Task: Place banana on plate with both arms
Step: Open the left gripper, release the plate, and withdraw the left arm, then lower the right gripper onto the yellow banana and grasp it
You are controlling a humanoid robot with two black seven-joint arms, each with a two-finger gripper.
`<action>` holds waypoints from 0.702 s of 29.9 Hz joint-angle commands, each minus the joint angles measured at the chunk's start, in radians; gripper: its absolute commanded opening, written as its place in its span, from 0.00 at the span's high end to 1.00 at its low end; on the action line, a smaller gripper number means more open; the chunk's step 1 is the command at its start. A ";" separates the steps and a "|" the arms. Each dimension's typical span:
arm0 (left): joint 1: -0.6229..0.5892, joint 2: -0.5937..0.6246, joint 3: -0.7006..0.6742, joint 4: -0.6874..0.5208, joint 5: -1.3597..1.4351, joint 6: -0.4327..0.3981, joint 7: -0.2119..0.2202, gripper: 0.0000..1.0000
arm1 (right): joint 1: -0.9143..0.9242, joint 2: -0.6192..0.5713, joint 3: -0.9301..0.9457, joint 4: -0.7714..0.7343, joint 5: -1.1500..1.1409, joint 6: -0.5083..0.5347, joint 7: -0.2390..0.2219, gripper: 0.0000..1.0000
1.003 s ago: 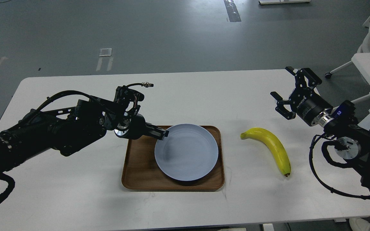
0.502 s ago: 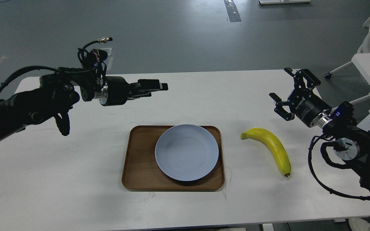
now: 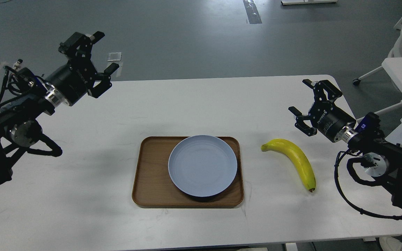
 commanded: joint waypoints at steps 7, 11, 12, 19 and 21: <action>0.098 -0.056 -0.014 0.003 -0.035 -0.021 -0.001 0.02 | 0.072 -0.143 -0.070 0.185 -0.146 0.000 0.000 0.00; 0.118 -0.076 -0.058 0.026 -0.038 -0.021 -0.001 0.02 | 0.199 -0.232 -0.150 0.244 -0.272 0.000 0.000 0.00; 0.123 -0.079 -0.070 0.031 -0.038 -0.021 -0.001 0.02 | 0.230 -0.241 -0.173 0.245 -0.304 0.000 0.000 0.00; 0.124 -0.095 -0.095 0.037 -0.038 -0.021 -0.001 0.02 | 0.541 -0.234 -0.463 0.249 -0.683 0.000 0.000 0.00; 0.124 -0.093 -0.095 0.037 -0.037 -0.021 -0.001 0.02 | 0.589 -0.208 -0.519 0.249 -0.806 0.000 0.000 0.00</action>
